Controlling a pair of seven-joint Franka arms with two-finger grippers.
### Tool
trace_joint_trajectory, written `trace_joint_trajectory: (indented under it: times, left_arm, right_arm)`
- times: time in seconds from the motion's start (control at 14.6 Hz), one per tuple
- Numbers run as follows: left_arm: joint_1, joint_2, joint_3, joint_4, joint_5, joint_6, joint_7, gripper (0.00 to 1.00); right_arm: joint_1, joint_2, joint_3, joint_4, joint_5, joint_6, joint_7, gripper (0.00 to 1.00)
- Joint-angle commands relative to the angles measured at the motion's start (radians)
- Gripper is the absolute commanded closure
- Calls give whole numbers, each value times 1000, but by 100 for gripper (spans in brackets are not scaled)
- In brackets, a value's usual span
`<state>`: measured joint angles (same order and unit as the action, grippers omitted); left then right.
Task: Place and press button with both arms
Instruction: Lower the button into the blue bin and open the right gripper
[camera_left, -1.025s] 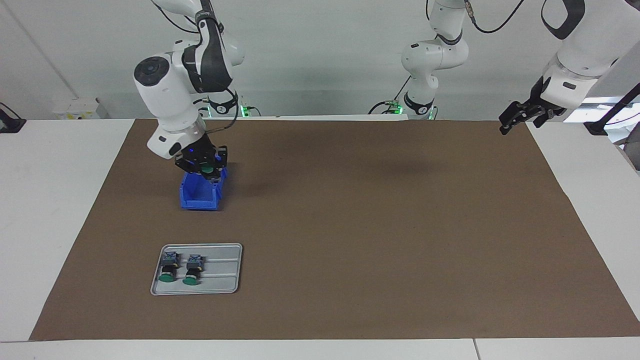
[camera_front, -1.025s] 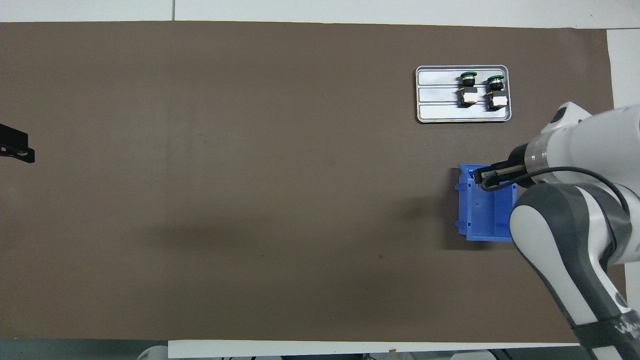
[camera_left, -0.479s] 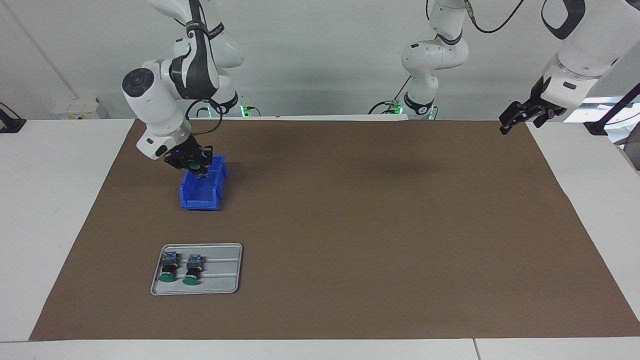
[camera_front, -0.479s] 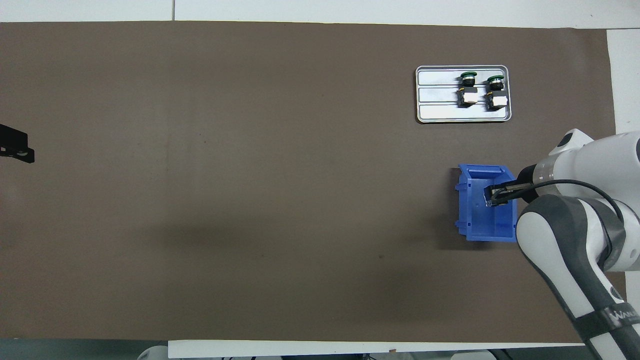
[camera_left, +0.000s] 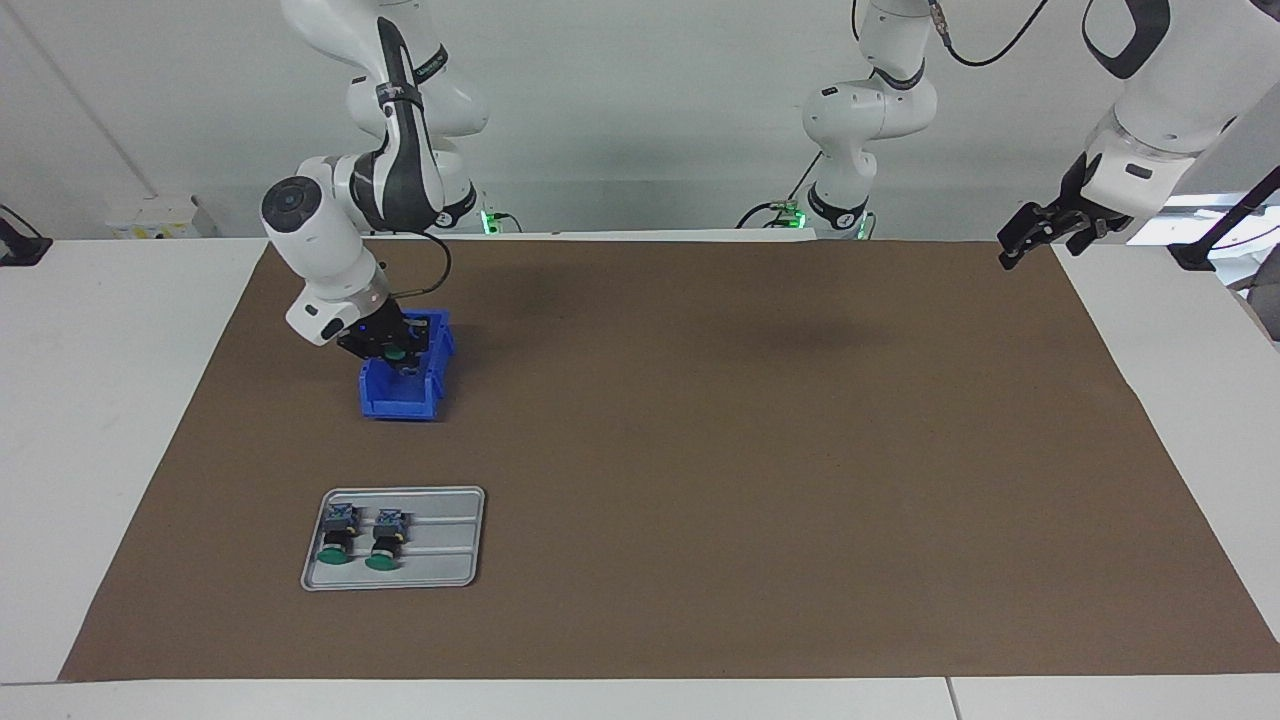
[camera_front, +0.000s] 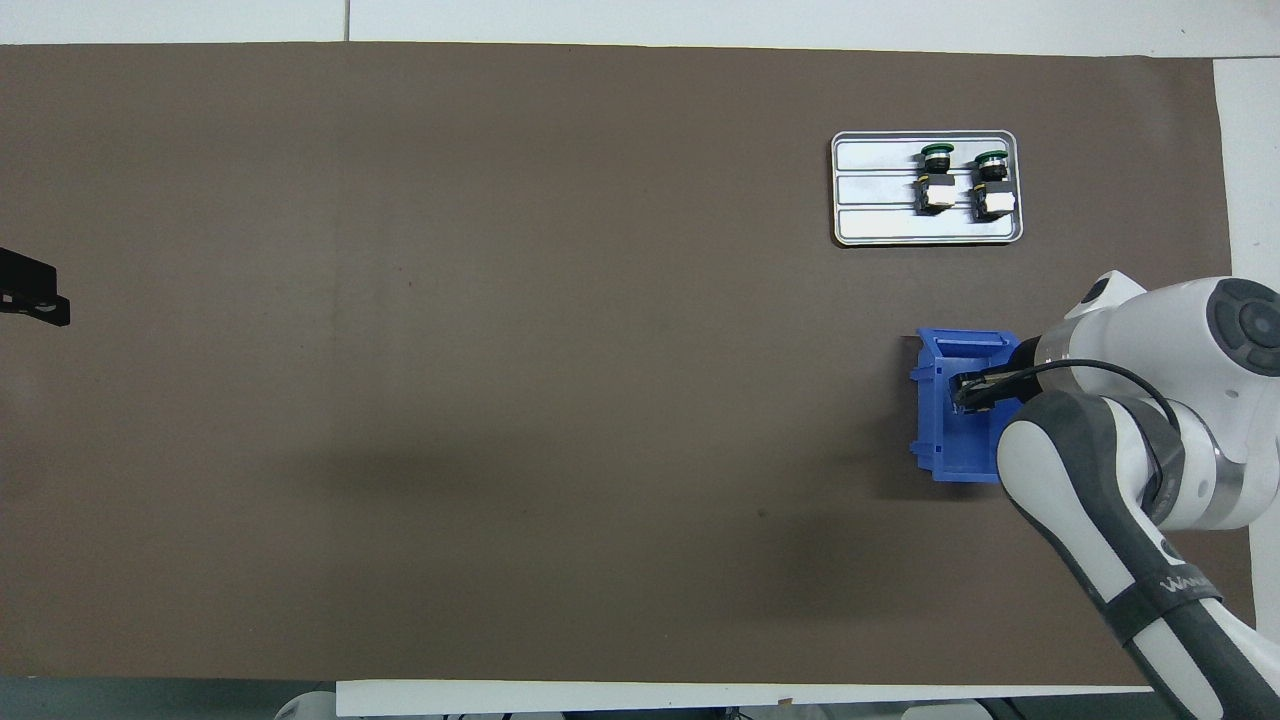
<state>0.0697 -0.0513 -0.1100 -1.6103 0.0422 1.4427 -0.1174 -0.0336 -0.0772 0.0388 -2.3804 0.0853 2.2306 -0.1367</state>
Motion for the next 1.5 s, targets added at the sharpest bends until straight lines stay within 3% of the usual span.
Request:
trace_joint_trajectory:
  times: [0.0, 0.21, 0.27, 0.41, 0.55, 1.03, 1.3, 1.37, 1.44]
  left_arm:
    - [-4, -12, 3, -8, -15, 1, 5, 0]
    - [-4, -12, 1, -8, -16, -2, 5, 0]
    - [-4, -12, 1, -8, -16, -2, 5, 0]
    - [-4, -13, 3, -11, -15, -1, 7, 0]
    - [-4, -13, 3, -11, -15, 1, 9, 0]
    - [-2, -13, 4, -11, -15, -2, 2, 0]
    - [-1, -13, 6, -11, -15, -4, 1, 0]
    - [2, -13, 6, -11, -15, -4, 1, 0]
    - [5, -13, 6, -11, -15, -4, 1, 0]
  right_arm:
    - [-12, -9, 9, -14, 4, 18, -17, 94]
    - [-12, -9, 7, -14, 2, 18, -18, 83]
    - [-12, -9, 7, -14, 2, 18, -18, 71]
    - [-14, -9, 7, -17, 1, 18, -18, 64]
    - [-14, -9, 7, -17, -1, 17, -17, 48]
    - [-16, -4, 7, 9, -1, -3, -20, 41]
    - [-16, -13, 7, 171, -16, -211, -20, 38]
    - [-14, -16, 7, 234, -45, -280, -20, 32]
    - [-12, -16, 7, 298, -71, -342, -18, 18]
